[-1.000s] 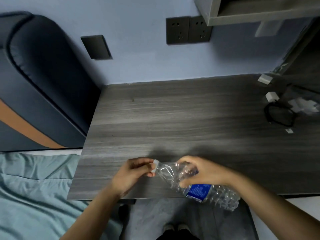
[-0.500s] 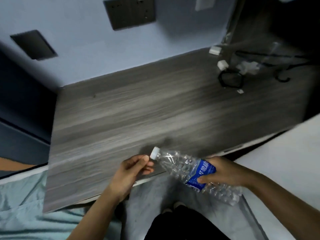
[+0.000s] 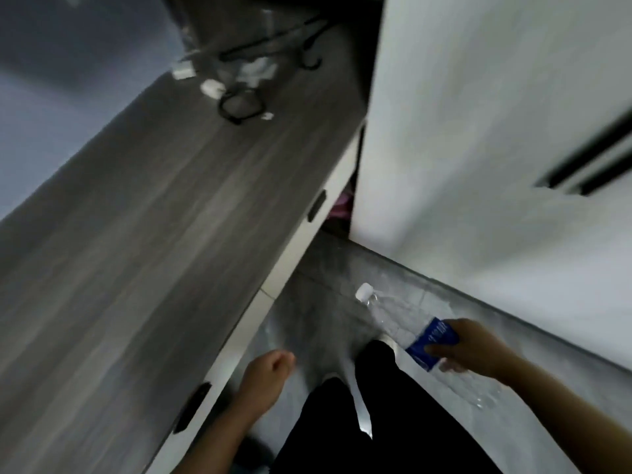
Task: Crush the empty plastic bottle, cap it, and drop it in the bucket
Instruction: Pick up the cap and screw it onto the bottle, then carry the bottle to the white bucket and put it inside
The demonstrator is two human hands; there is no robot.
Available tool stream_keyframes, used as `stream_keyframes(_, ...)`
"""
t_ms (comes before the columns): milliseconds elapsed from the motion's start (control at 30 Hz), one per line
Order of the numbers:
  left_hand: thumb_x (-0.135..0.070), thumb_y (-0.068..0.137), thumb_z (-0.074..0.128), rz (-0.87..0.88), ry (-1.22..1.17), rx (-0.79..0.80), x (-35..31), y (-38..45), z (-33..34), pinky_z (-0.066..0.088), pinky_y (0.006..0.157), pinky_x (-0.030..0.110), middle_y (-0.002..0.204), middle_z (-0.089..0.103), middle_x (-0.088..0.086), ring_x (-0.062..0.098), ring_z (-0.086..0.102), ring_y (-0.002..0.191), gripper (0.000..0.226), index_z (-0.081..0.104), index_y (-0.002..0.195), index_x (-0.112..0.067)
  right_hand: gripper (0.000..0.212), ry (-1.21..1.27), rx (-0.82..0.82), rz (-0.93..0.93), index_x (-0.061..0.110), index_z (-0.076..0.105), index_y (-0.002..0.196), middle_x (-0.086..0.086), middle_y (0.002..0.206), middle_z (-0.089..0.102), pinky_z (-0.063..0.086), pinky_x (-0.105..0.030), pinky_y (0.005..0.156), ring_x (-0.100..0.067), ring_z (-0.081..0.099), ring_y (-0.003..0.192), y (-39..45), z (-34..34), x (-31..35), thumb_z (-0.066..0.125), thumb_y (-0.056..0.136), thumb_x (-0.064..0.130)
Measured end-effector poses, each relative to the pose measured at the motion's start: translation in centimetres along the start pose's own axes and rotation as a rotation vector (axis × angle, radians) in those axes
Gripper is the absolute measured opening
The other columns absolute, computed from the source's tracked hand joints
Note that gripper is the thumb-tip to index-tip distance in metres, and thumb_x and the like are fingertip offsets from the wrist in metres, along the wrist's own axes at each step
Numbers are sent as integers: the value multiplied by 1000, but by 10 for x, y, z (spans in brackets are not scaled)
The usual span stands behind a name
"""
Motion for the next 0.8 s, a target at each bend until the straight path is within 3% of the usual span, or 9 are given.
stream_keyframes(67,-26,95,42,-29,169,108,0,11,18,37,61,27,77,54,11,16,50,69,27,52,73,-12,23,68,-74,98,-6,66,90,-21,75,71,51,-29,56,-24,64,58,-15,-2,-54,69,81,15)
stream_keyframes(167,-22,95,42,-7,327,181,-6,27,43,45,73,35,71,57,8,19,52,73,35,49,61,-19,13,221,-163,230,-1,65,83,-13,65,67,47,-24,49,-23,62,54,-41,1,-134,66,83,12)
stream_keyframes(233,-17,95,44,64,490,190,-16,39,62,41,72,33,82,66,18,21,57,81,38,49,58,-23,9,349,-220,325,4,63,80,-14,67,67,49,-30,52,-27,63,56,-63,6,-189,65,84,11)
stream_keyframes(333,-13,94,43,106,663,219,-38,54,96,43,85,35,108,66,26,32,61,104,28,66,86,1,7,493,-308,460,7,63,80,-17,71,69,50,-27,47,-24,63,50,-100,24,-267,67,83,13)
stream_keyframes(400,-14,95,42,176,788,242,-61,63,123,42,90,36,110,66,25,33,60,106,28,66,86,-3,10,574,-364,536,6,63,83,-18,73,70,48,-23,40,-17,62,41,-123,38,-311,69,81,14)
stream_keyframes(500,-20,96,40,241,915,258,-102,73,173,44,84,35,108,68,23,32,62,102,29,66,87,-11,12,678,-446,632,8,62,81,-23,82,72,42,-15,34,-7,56,31,-156,54,-368,71,79,15)
stream_keyframes(600,-19,95,41,291,941,342,-138,75,233,36,70,30,92,68,21,30,59,83,32,59,70,-16,13,783,-502,700,11,59,79,-19,80,69,41,-11,33,3,54,29,-190,68,-411,71,79,16)
stream_keyframes(700,-15,96,41,373,1009,423,-174,70,288,34,59,32,65,57,7,21,51,64,42,49,55,-18,16,840,-572,758,15,56,74,-21,87,72,40,-17,38,-13,65,51,-221,73,-439,70,80,21)
stream_keyframes(800,-14,96,39,440,1120,496,-206,55,337,34,63,30,58,49,-1,17,52,61,45,45,52,-21,21,866,-627,795,13,52,72,-23,95,71,43,-31,63,-32,67,86,-242,77,-460,69,81,22)
Point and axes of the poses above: each hand's wrist, its own y-axis towards the middle knuckle, its own z-axis out of the palm, x = y × z, the point moved 8 cm from there along y, towards the middle knuckle
